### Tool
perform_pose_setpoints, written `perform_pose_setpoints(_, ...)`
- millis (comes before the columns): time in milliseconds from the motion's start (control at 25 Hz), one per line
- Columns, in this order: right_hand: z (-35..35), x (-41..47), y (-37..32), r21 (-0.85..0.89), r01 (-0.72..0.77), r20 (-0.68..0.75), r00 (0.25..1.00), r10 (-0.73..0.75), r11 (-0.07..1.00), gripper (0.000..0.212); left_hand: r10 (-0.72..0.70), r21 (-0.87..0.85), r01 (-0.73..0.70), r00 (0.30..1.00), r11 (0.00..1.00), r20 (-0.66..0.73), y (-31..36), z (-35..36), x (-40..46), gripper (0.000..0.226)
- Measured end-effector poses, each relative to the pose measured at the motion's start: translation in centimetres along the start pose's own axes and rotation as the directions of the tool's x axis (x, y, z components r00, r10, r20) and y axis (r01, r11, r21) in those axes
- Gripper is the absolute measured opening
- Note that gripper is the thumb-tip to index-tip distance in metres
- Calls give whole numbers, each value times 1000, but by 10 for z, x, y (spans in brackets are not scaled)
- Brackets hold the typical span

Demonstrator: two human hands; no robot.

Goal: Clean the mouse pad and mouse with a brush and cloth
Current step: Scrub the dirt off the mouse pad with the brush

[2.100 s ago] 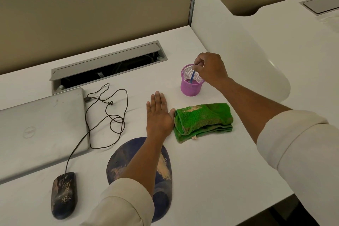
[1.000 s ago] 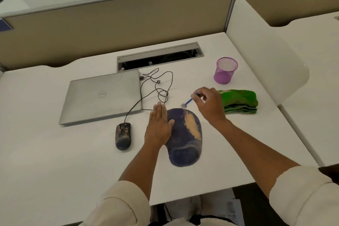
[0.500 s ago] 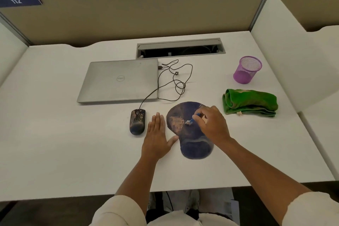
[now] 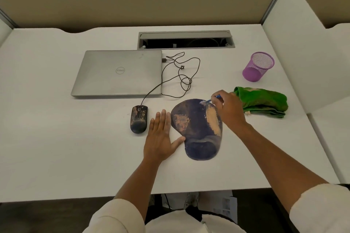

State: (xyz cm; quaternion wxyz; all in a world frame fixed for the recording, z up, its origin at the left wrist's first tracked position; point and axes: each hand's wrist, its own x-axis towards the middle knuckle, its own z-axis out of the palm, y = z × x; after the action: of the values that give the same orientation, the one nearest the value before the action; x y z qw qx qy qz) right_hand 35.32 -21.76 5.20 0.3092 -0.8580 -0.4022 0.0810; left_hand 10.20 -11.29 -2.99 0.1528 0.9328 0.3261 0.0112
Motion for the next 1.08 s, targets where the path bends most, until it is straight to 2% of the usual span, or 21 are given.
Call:
perform_pose_setpoints(200, -5, 35, -8, -132, 53, 89, 995, -42, 990, 15, 8, 8, -8, 1000, 1000, -17, -1, 1, 1, 105)
perform_pose_setpoints(360, 0, 37, -12, -226, 15, 168, 986, 24, 974, 20, 3, 2, -3, 1000, 1000, -22, -1, 3, 2, 104)
perform_pose_setpoints(600, -1, 37, -20, -236, 17, 122, 993, 12, 972, 21, 4, -7, -4, 1000, 1000, -22, -3, 4, 2, 104)
perform_pose_setpoints(760, 5, 29, -23, -338, 7, 153, 987, 48, 941, 20, 4, -29, -5, 999, 1000, -35, -3, 7, 2, 103)
perform_pose_setpoints(920, 1, 31, -25, -322, -69, 77, 992, 99, 944, 23, 8, -56, -10, 999, 998, -37, -4, 8, 3, 103)
perform_pose_setpoints(1080, 5, 31, -26, -455, -96, 129, 976, 172, 886, 23, 16, -90, -18, 1000, 996, -25, -4, 7, 2, 104)
